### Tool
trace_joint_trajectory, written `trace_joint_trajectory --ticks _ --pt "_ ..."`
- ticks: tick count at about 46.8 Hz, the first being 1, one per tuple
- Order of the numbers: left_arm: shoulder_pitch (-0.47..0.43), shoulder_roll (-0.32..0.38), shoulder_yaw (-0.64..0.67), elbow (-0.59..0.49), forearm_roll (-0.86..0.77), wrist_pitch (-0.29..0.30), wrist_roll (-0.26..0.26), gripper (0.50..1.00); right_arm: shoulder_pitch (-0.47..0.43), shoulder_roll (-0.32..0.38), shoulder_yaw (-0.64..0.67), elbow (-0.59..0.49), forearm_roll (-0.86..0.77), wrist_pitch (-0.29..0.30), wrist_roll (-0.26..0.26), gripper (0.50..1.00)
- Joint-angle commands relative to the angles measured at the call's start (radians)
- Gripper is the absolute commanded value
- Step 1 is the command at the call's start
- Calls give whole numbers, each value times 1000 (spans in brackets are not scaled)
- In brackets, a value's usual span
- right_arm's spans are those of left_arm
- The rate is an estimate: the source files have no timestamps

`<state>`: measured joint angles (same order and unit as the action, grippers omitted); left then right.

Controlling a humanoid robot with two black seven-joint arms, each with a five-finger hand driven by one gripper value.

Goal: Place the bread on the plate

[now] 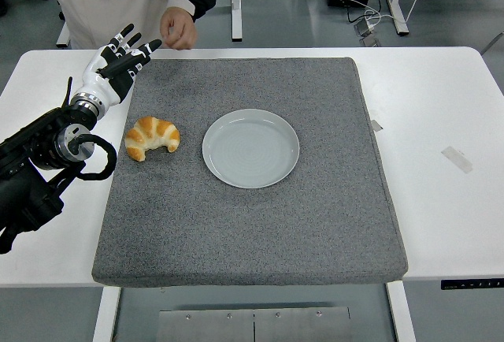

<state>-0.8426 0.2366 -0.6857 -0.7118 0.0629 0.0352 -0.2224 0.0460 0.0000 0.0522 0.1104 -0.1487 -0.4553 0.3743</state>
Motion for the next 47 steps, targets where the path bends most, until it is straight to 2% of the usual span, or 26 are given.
trace_joint_trajectory --ticks 1,47 --pt "-1 0 2 0 0 2 0 977 0 0 0 0 1 1 0 1000" --pt "10 -2 -11 0 -2 2 -3 977 0 0 0 0 0 0 0 1000"
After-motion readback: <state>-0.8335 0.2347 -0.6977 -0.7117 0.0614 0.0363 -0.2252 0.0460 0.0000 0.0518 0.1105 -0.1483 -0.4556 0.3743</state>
